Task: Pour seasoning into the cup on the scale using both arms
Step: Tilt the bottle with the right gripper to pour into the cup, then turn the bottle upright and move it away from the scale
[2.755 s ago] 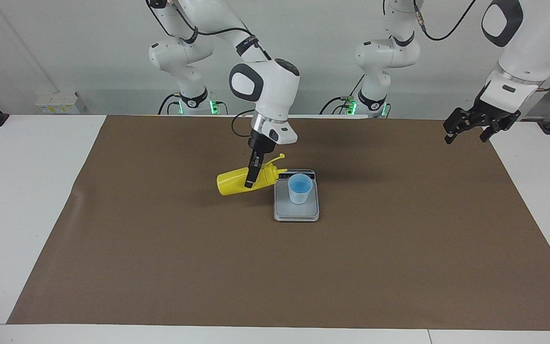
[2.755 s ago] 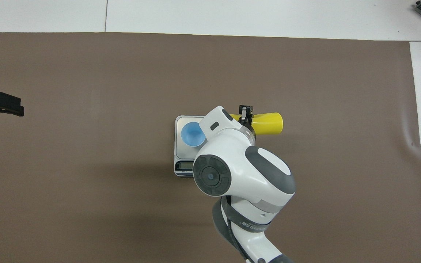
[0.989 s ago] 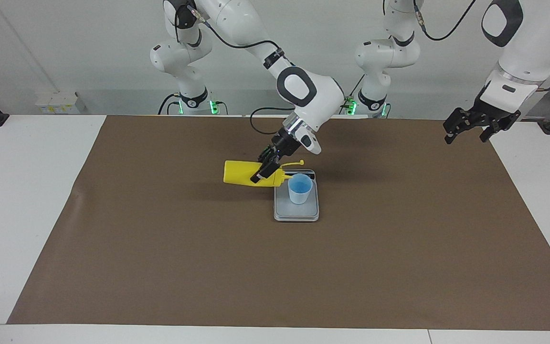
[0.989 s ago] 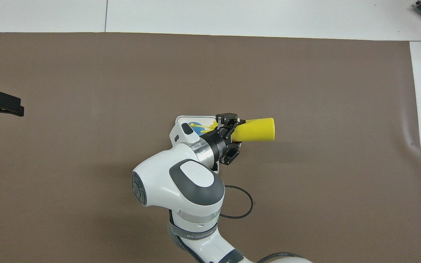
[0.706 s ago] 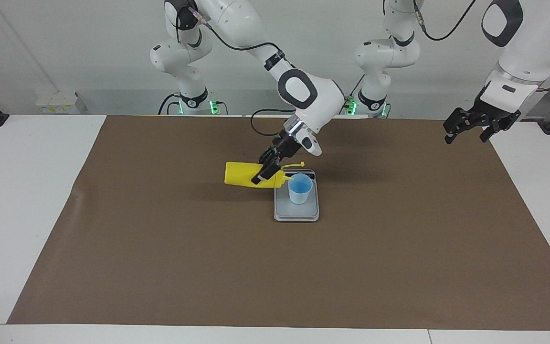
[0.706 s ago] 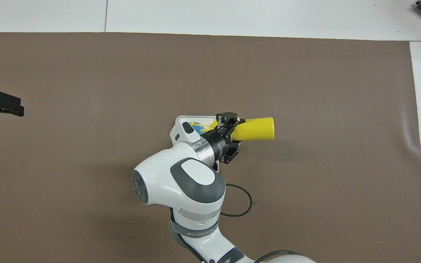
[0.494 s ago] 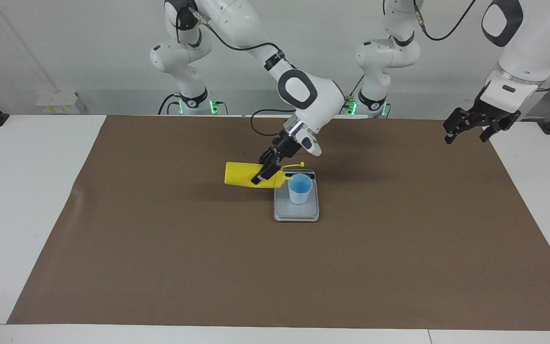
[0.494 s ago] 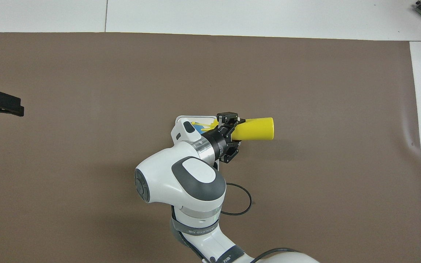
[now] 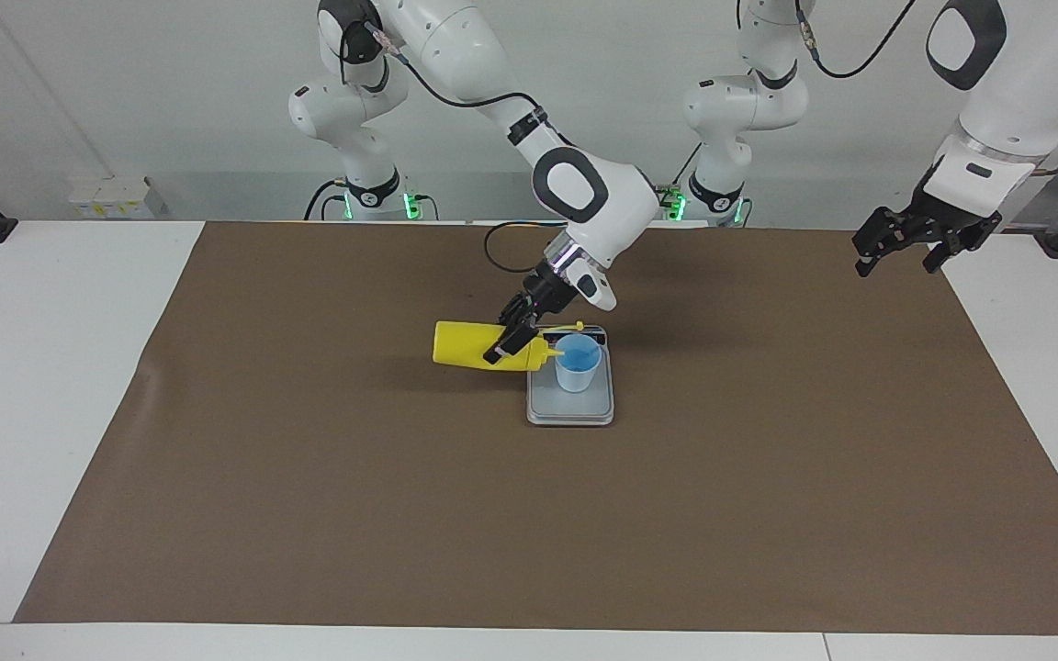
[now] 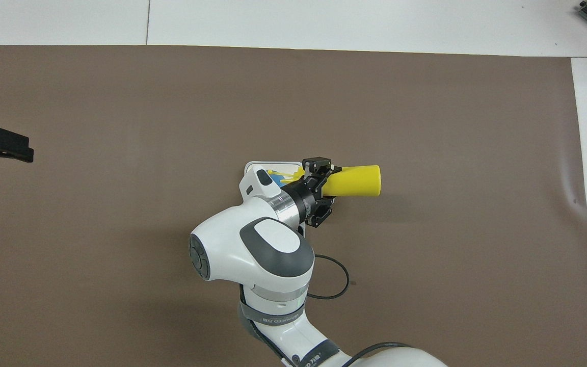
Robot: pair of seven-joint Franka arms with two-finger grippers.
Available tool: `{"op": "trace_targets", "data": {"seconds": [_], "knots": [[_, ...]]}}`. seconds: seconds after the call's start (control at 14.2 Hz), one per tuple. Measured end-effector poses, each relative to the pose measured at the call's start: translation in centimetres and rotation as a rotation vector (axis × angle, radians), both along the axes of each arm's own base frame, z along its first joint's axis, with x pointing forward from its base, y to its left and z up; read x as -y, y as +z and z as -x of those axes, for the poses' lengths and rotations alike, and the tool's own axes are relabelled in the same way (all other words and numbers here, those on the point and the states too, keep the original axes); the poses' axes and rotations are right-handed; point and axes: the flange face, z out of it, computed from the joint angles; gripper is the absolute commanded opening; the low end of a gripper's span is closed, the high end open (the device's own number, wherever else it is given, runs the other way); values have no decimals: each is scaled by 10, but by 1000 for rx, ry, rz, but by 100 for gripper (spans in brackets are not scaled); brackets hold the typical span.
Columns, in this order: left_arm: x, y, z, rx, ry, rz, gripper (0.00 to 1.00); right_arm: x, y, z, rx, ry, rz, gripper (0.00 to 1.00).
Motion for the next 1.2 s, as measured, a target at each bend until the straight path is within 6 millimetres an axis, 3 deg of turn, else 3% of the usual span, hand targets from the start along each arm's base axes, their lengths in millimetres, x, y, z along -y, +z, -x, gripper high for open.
{"op": "trace_targets", "data": {"seconds": [0.35,0.49,0.78,1.2], "knots": [[0,0,0,0,0,0,100,-1,3,-4,12,7,-38,0],[0,0,0,0,0,0,100,8,10,-11,5,-26,-81,0],[0,0,0,0,0,0,100,37,32,-27,-23,-108,-274,0],[0,0,0,0,0,0,100,102,55,-50,2,-176,-500,0]]}}
